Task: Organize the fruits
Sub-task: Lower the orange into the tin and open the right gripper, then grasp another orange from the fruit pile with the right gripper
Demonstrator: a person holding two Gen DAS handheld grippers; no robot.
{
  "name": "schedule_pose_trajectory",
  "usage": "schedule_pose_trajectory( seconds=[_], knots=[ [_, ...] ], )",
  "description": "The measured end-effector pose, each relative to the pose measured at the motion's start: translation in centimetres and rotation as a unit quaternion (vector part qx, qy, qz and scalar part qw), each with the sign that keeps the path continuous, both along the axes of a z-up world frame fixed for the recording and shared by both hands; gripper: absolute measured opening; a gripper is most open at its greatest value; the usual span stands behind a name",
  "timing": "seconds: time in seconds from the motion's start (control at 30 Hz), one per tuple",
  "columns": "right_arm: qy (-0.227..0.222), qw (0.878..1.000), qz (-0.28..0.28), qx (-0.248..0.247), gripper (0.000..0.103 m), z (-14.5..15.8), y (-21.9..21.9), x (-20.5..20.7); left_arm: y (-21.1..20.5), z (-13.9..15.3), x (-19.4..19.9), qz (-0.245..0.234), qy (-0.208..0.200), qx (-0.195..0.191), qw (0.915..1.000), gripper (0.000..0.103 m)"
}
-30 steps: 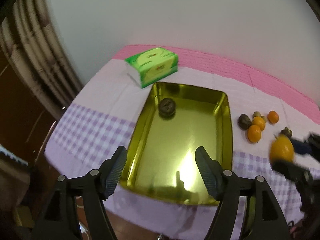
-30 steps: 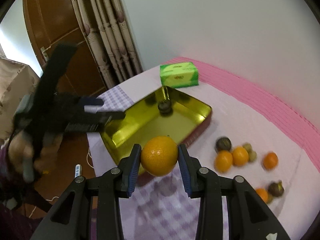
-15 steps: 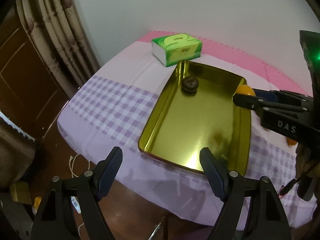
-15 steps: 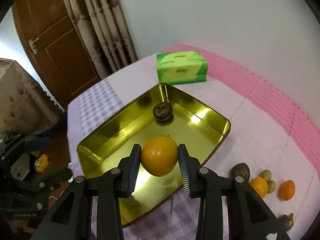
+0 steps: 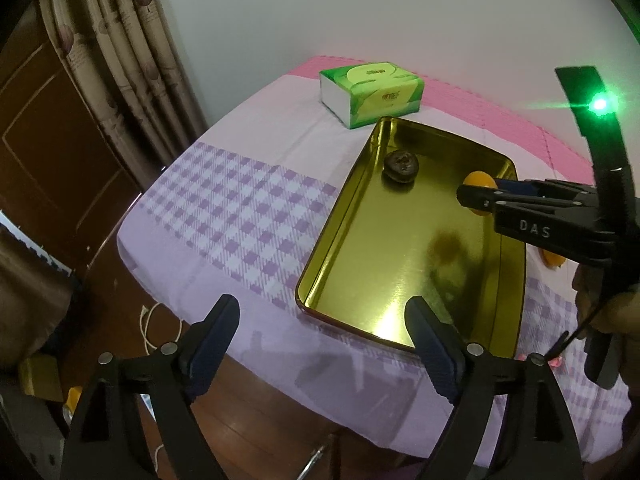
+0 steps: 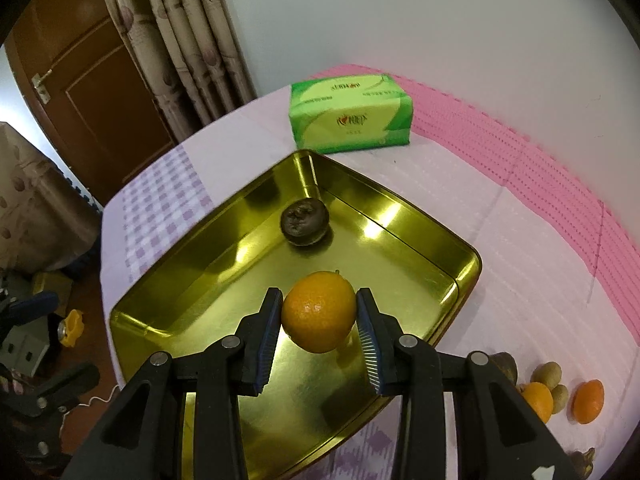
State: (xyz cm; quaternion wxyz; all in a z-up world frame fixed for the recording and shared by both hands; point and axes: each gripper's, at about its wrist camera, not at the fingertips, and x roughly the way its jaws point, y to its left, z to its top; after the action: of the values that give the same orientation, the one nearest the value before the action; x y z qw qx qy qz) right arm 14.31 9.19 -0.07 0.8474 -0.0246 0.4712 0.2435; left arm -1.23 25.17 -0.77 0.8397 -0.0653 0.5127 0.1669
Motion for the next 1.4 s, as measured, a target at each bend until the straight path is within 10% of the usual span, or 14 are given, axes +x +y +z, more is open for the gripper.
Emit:
schedule_pose_trajectory(
  seconds=[0.8, 1.07, 1.4],
  knots=[
    [-0.004, 0.999, -0.033, 0.04, 0.036, -0.6, -0.5, 2.3, 0.3, -0.3, 0.3, 0.003, 0.007, -0.007, 0.9999, 0.093],
    [-0.076, 0.992, -0.072, 0.072, 0.036, 3.8, -9.4, -3.9, -0.4, 0.3, 0.0, -0.007, -0.005, 0.002, 1.0, 0.093],
    [-0.046, 0.996, -0.079, 0.013, 0.037, -0.3, -14.6, -10.5, -2.1, 0.4, -0.2, -0.027, -0.007, 0.01, 0.9995, 0.093]
  ],
)
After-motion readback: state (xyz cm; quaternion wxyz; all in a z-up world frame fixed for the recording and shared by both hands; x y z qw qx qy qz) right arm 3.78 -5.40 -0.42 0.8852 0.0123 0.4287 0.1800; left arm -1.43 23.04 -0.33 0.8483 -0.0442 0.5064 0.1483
